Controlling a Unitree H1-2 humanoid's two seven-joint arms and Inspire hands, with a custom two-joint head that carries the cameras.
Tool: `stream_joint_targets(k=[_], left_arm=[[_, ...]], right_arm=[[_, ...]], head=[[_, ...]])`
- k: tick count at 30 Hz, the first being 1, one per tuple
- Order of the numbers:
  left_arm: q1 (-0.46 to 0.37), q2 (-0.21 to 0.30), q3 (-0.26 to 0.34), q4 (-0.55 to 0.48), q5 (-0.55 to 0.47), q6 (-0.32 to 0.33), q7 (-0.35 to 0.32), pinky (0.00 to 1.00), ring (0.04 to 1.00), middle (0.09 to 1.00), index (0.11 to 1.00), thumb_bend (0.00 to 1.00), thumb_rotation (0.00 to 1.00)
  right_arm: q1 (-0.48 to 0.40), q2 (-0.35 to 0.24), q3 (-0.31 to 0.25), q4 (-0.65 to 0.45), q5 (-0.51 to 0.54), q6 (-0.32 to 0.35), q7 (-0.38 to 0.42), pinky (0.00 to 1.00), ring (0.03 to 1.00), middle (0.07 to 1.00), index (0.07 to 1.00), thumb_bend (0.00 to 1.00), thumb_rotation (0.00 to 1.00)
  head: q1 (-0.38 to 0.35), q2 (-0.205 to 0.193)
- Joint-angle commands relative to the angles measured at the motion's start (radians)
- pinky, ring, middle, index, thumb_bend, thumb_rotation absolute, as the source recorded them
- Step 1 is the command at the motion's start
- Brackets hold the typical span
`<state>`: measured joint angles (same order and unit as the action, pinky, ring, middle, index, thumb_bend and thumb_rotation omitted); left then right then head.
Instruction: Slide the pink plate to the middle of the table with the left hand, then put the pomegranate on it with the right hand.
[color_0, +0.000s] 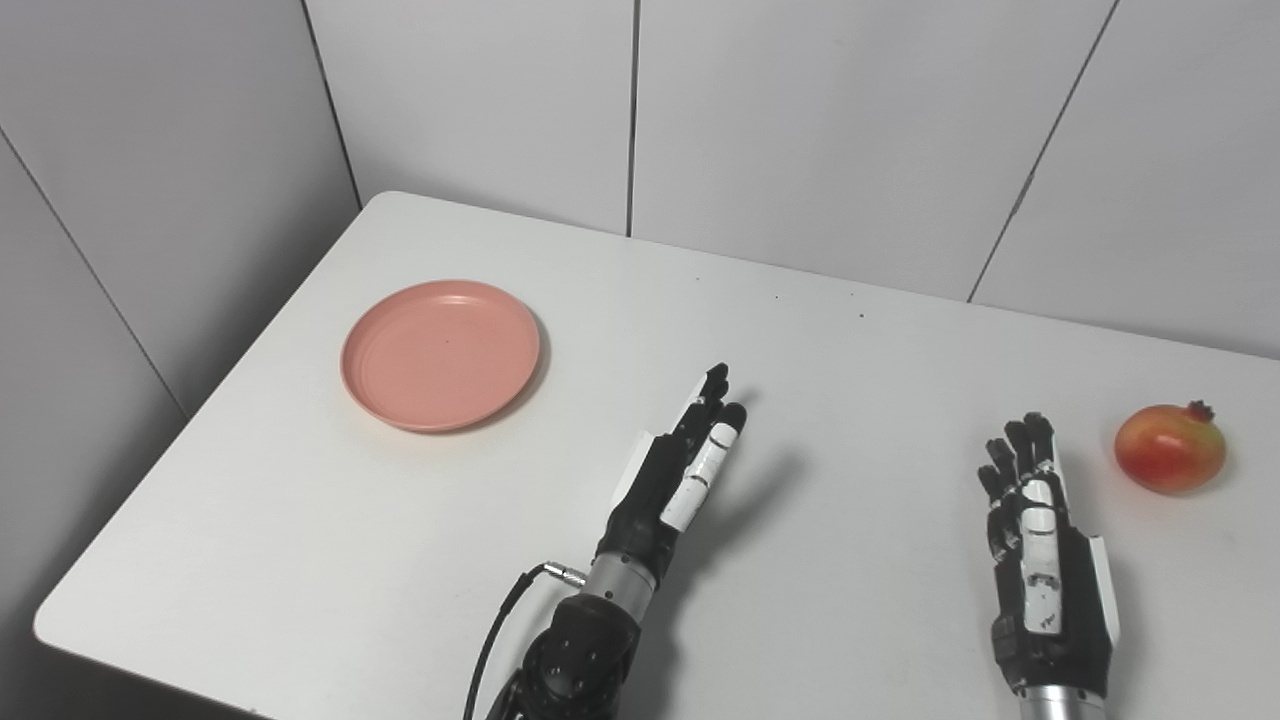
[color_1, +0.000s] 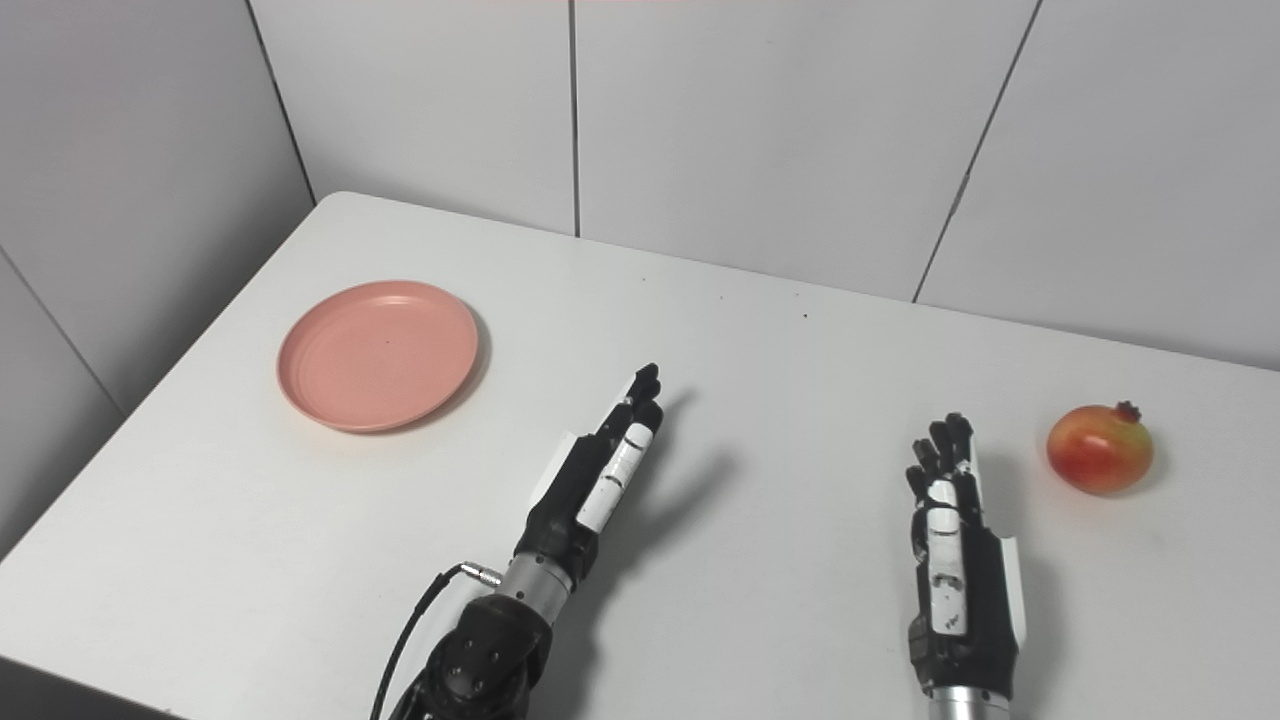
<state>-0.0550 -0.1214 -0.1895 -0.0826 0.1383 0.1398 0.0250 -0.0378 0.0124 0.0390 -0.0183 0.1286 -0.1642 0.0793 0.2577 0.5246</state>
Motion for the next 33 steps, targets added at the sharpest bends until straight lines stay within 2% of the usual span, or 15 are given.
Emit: stream_joint_targets(k=[1,13,16,19,23,26,33], left_arm=[[-0.003,-0.007,-0.010,-0.001,-0.014,-0.006,-0.021,1.00,1.000,1.000,1.000,0.63,0.97],[-0.013,0.006,0.032,-0.058,-0.053,-0.094,-0.010,1.00,1.000,1.000,1.000,0.60,1.00],[-0.017,0.009,0.042,-0.095,-0.061,-0.082,-0.014,1.00,1.000,1.000,0.998,0.62,1.00],[-0.027,0.019,0.054,-0.137,-0.068,-0.055,-0.017,1.00,0.989,0.993,0.999,0.68,1.00],[-0.059,0.039,0.082,-0.178,-0.112,-0.036,-0.036,1.00,0.980,0.979,0.993,0.64,1.00],[-0.073,0.057,0.103,-0.206,-0.119,0.004,-0.041,1.00,0.966,0.945,0.968,0.68,1.00],[-0.116,0.071,0.157,-0.268,-0.113,0.050,-0.015,0.89,0.893,0.883,0.899,0.70,1.00]], right_arm=[[0.013,0.001,-0.003,0.036,-0.001,-0.043,0.008,1.00,0.991,0.996,0.999,0.52,0.90],[0.014,0.022,-0.003,0.044,-0.027,-0.043,-0.011,1.00,0.975,0.982,0.984,0.50,0.88],[0.014,0.022,-0.004,0.048,-0.036,-0.049,-0.012,0.99,0.976,0.983,0.986,0.50,0.88],[0.012,0.022,-0.006,0.050,-0.033,-0.050,-0.011,0.99,0.975,0.982,0.985,0.48,0.88],[0.008,0.020,-0.010,0.058,-0.022,-0.054,-0.003,1.00,0.976,0.983,0.989,0.49,0.88],[0.006,0.020,-0.011,0.061,-0.023,-0.055,-0.003,1.00,0.970,0.980,0.986,0.50,0.88],[0.004,0.019,-0.014,0.063,-0.023,-0.051,-0.005,0.99,0.969,0.980,0.985,0.50,0.87]], head=[[-0.007,0.000],[-0.029,-0.003],[-0.022,-0.005],[-0.021,-0.006],[-0.021,-0.008],[-0.020,-0.010],[-0.014,-0.013]])
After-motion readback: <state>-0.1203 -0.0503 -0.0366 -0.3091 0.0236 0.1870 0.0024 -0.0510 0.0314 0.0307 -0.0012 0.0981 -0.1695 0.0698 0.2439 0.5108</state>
